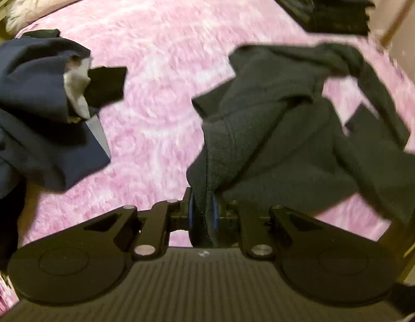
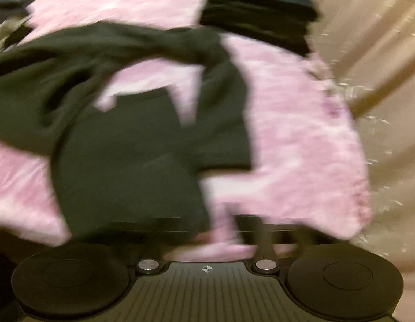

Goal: Fold clothes

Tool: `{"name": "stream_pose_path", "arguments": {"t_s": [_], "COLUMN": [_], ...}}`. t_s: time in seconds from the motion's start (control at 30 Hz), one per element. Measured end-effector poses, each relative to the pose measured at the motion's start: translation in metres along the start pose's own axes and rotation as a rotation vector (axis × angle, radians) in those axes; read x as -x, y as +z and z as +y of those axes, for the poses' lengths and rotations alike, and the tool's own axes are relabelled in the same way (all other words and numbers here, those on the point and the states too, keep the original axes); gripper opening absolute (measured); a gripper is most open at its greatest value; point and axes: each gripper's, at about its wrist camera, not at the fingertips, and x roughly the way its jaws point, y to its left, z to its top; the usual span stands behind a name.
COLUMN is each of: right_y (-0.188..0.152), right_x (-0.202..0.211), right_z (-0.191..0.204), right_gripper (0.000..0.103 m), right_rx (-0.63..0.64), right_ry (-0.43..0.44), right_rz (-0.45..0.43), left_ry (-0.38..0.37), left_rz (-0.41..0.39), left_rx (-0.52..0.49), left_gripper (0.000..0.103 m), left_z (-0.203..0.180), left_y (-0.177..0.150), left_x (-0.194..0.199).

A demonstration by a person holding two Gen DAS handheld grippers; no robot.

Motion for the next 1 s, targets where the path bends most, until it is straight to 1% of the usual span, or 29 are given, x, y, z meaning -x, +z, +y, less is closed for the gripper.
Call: {"name": "stream_pose_path", "arguments": {"t_s": [0.03,0.17,0.23,0.27,0.3,0.33,0.37,0.4,0.43,0.47,0.5,0.53,0.6,0.73,0.83,0.87,0.93,1.0], "right_y": [-0.01,-0.044,-0.056,-0.059,-0.061,-0.061,-0.059,-0.058,-0.056,-0.053,-0.05,-0.048,-0.039,-0.018,0.007,0.017,0.037,0.057], "right_x": [-0.002,-0.023,-0.04,-0.047,-0.053,-0.055,-0.053,-0.051,-0.047,-0.041,-0.035,-0.027,-0.001,0.071,0.129,0.138,0.139,0.112], "right_z": [0.019,0.091,0.112,0.116,0.116,0.112,0.105,0.097,0.088,0.075,0.063,0.054,0.035,-0.009,-0.039,-0.047,-0.058,-0.06], "right_gripper": [0.093,0.093,0.093,0.093,0.084,0.083,0.076,0.043,0.031,0.027,0.013,0.012,0.01,0.009,0.009,0.009,0.009,0.009], "right_rx": [0.027,0.147,0.216,0.231,0.229,0.216,0.192,0.169,0.144,0.118,0.092,0.089,0.107,0.115,0.117,0.113,0.104,0.125], "right_ry": [0.022,0.075,0.039,0.012,-0.019,-0.033,-0.03,-0.027,-0.023,-0.02,-0.016,-0.029,-0.089,-0.241,-0.367,-0.388,-0.39,-0.358], "right_rz": [-0.013,-0.007,-0.027,-0.039,-0.052,-0.059,-0.059,-0.06,-0.057,-0.049,-0.042,-0.045,-0.07,-0.112,-0.194,-0.218,-0.249,-0.241], "left_ry": [-0.005,-0.019,-0.024,-0.017,-0.003,0.014,0.032,0.037,0.035,0.03,0.024,0.016,0.003,-0.037,-0.063,-0.068,-0.075,-0.056], "left_rz": [0.009,0.014,0.009,0.005,0.001,-0.004,-0.01,-0.013,-0.016,-0.016,-0.015,-0.014,-0.021,-0.044,-0.043,-0.042,-0.038,-0.027], "left_rx": [0.0,-0.018,-0.009,-0.01,-0.016,-0.027,-0.039,-0.047,-0.053,-0.067,-0.082,-0.095,-0.108,-0.123,-0.119,-0.116,-0.108,-0.099], "left_gripper": [0.011,0.011,0.011,0.011,0.011,0.011,0.011,0.011,0.011,0.011,0.011,0.011,0.011,0.011,0.011,0.011,0.011,0.011], "left_z": [0.001,0.005,0.011,0.015,0.019,0.023,0.028,0.032,0.037,0.04,0.042,0.043,0.044,0.043,0.037,0.035,0.031,0.028], "left_y": [-0.003,-0.01,-0.01,-0.008,-0.006,-0.004,0.0,0.001,0.003,0.004,0.004,0.005,0.004,-0.004,-0.015,-0.019,-0.025,-0.029], "left_x": [-0.004,-0.012,-0.01,-0.009,-0.006,-0.003,0.0,0.003,0.005,0.006,0.007,0.007,0.011,0.035,0.053,0.056,0.059,0.054]}}
